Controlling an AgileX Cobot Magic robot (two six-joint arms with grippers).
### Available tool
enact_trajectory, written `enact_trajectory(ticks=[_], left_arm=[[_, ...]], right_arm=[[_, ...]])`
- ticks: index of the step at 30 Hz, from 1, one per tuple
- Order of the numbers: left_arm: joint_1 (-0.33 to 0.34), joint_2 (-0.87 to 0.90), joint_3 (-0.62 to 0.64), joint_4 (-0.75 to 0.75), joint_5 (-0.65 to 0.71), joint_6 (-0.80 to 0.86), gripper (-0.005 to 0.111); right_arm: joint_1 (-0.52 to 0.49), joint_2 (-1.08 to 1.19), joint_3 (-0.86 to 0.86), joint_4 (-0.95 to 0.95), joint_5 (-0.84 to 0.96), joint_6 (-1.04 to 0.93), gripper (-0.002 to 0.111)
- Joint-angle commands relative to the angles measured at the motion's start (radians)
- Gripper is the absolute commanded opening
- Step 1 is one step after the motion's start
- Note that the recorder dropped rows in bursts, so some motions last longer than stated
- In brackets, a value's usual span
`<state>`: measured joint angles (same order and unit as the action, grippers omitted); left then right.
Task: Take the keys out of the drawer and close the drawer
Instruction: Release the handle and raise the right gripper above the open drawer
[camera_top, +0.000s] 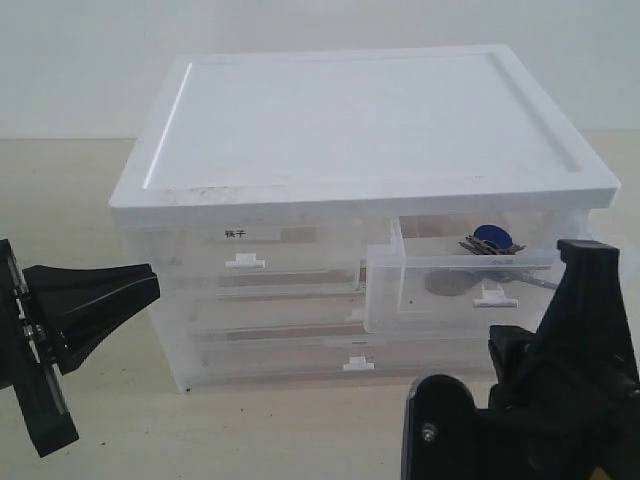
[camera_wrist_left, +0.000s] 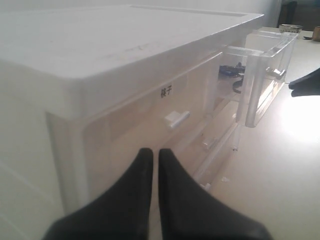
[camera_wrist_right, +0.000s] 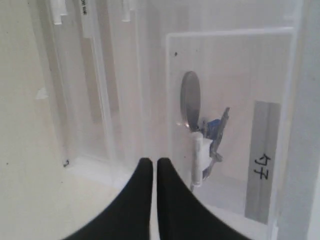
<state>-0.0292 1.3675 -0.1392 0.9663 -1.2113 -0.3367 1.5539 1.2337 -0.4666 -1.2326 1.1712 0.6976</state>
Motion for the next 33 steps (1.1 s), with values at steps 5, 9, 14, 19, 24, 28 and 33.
enact_trajectory(ticks=[5,9,14,19,24,28,33], left_arm=[[-0.007,0.007,-0.002,-0.009,-0.01,-0.007,0.005],[-0.007,0.007,-0.002,-0.009,-0.01,-0.007,0.005],[-0.007,0.007,-0.008,-0.014,-0.01,-0.005,0.005],[-0.007,0.007,-0.013,-0.016,-0.01,-0.005,0.005],[-0.007,0.007,-0.013,-0.028,-0.01,-0.003,0.005],[-0.007,0.007,-0.013,-0.028,-0.01,-0.003,0.005],[-0.007,0.007,-0.013,-0.012,-0.01,-0.007,0.005]], right_arm=[[0.002,-0.099,-0.051,0.114,-0.029,0.015,0.043],[0.002,-0.108,-0.097,0.194,-0.022,-0.022,0.058],[0.002,-0.108,-0.167,0.199,-0.034,-0.029,0.04],[0.002,-0.108,-0.245,0.222,0.002,-0.066,0.041],[0.002,-0.108,-0.391,0.267,0.05,-0.068,0.05],[-0.001,-0.108,-0.522,0.277,0.05,-0.064,0.05],[-0.07,-0.105,-0.588,0.474,0.05,-0.228,0.051]])
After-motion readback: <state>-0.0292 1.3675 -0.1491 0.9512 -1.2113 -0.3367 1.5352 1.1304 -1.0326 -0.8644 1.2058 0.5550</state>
